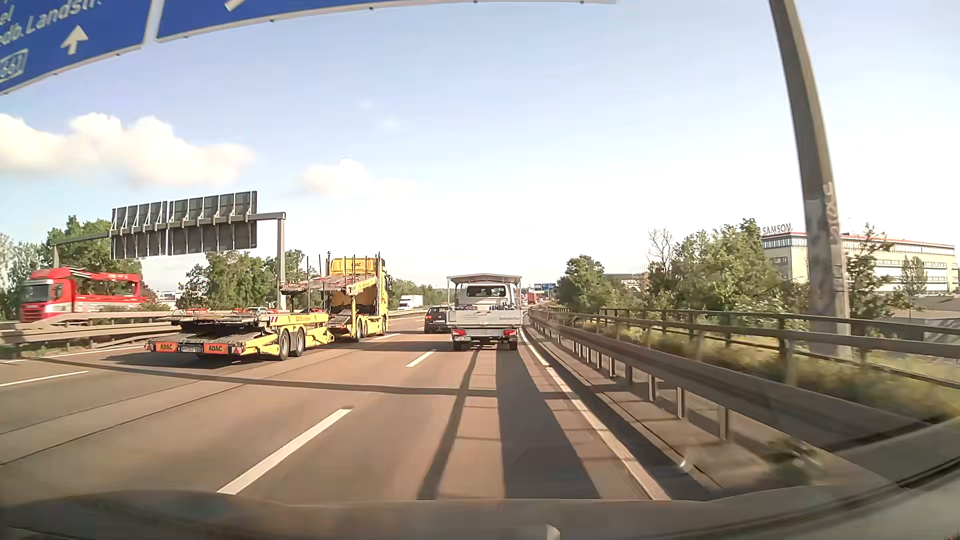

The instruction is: Follow the waypoints while adhering to traffic rules and regulations

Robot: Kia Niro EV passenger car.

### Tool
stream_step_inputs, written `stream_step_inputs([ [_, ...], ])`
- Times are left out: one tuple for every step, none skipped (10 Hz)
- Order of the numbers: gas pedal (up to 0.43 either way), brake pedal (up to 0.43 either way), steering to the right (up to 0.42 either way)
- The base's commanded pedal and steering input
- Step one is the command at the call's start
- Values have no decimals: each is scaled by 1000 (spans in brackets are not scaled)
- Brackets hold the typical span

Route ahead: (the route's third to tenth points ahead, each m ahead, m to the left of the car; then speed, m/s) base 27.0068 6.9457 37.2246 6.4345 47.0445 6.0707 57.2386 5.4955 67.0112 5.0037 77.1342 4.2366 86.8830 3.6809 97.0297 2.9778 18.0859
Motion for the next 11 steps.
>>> stream_step_inputs([
  [157,0,8],
  [157,0,8],
  [157,0,7],
  [157,0,7],
  [157,0,7],
  [157,0,7],
  [157,0,7],
  [157,0,6],
  [157,0,6],
  [157,0,6],
  [157,0,6],
])
